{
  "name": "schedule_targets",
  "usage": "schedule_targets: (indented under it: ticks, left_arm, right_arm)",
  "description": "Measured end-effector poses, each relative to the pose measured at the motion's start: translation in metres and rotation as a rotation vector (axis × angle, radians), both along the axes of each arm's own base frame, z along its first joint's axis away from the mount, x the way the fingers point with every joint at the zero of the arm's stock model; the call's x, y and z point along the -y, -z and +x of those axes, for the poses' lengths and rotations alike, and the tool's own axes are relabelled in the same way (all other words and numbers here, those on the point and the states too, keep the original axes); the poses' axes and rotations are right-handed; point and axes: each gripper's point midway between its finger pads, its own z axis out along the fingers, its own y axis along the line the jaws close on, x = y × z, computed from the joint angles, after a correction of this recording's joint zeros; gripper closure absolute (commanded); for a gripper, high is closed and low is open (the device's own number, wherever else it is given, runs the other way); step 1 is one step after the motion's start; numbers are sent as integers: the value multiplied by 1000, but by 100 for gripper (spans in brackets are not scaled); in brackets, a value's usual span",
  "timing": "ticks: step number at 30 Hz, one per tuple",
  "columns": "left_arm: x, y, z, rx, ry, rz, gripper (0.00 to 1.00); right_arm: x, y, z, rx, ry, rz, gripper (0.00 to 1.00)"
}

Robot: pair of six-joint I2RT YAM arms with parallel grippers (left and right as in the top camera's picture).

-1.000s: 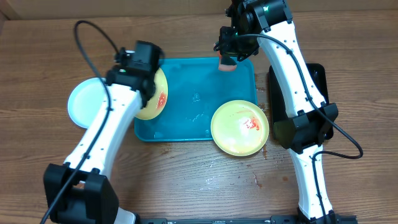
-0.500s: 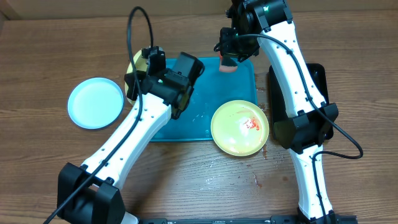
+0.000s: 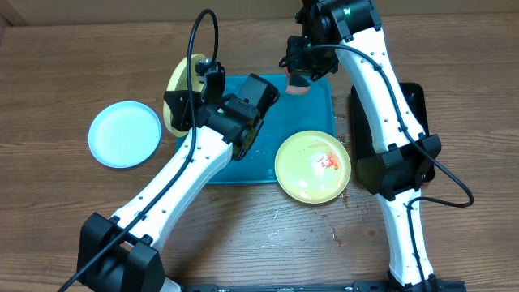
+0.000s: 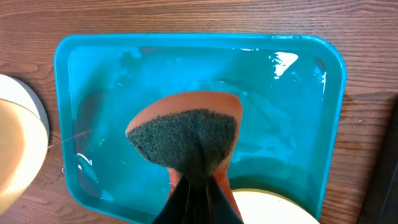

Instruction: Clean dirty plates on tray and stack at the side

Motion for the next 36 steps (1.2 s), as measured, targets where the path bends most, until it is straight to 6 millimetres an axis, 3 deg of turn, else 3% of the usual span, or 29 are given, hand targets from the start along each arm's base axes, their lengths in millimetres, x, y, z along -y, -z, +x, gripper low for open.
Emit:
schedule_targets:
  ticks: [3, 8, 11, 14, 17, 29, 36]
  left_arm:
    - [4, 10, 1, -33, 20, -53, 96]
    - [11, 47, 2, -160, 54, -254, 96]
    - [1, 69, 0, -223, 22, -406, 96]
    - [-26, 89, 0, -256, -64, -581, 95]
    - [-66, 104, -5, -261, -185, -752, 96]
    - [-200, 134, -43, -60, -500, -1221, 95]
    - [-238, 162, -61, 59, -573, -1286, 96]
  right_arm:
    - [0, 0, 0, 0, 0, 0, 96]
    - [0, 0, 0, -1, 1, 0, 96]
    - [0, 0, 0, -1, 0, 0, 96]
    - [0, 0, 0, -1, 0, 0, 96]
    - [0, 0, 0, -1, 0, 0, 96]
    - [0, 0, 0, -1, 1, 0, 96]
    - [0, 0, 0, -1, 0, 0, 96]
